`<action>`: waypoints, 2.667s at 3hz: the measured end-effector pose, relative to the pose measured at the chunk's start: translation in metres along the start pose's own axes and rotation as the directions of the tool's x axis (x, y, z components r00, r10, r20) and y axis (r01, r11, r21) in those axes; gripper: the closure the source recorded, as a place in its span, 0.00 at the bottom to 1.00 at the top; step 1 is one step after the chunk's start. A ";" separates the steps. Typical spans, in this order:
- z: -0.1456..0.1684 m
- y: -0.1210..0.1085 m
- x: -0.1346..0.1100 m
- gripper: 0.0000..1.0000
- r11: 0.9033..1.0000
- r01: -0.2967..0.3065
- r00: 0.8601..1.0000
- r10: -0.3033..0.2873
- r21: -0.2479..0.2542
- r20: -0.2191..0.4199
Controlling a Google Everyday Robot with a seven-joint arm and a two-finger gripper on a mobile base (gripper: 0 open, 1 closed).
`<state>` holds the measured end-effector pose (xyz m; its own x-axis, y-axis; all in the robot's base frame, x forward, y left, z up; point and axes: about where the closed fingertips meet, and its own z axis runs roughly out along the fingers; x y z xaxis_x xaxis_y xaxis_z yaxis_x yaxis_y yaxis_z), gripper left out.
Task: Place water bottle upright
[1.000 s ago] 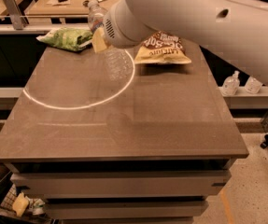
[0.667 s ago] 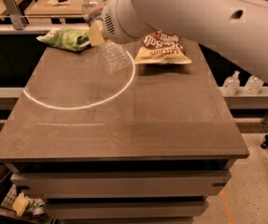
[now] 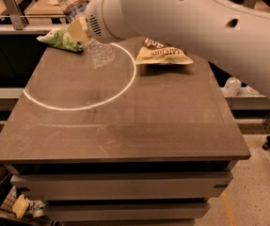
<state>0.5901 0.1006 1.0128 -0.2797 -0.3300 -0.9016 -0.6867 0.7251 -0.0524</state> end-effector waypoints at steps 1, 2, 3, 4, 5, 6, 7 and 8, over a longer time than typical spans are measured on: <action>0.009 0.015 -0.006 1.00 0.999 0.021 0.996 -0.019 -0.026 0.086; 0.024 0.025 -0.005 1.00 0.998 0.009 0.983 0.001 -0.057 0.185; 0.034 0.029 -0.003 1.00 0.997 -0.011 0.966 0.032 -0.080 0.258; 0.044 0.031 0.003 1.00 0.994 -0.031 0.954 0.060 -0.103 0.293; 0.052 0.031 0.015 1.00 0.992 -0.057 0.949 0.089 -0.113 0.303; 0.059 0.028 0.027 1.00 0.990 -0.092 0.944 0.120 -0.102 0.309; 0.064 0.023 0.040 1.00 0.990 -0.120 0.937 0.138 -0.078 0.320; 0.068 0.021 0.048 1.00 0.989 -0.138 0.928 0.148 -0.051 0.341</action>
Offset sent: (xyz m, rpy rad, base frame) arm 0.0025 0.0367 -0.0244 0.2776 -0.1879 0.0956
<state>0.6082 0.1410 0.9391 -0.1321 0.0067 -0.9912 -0.6749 0.7318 0.0949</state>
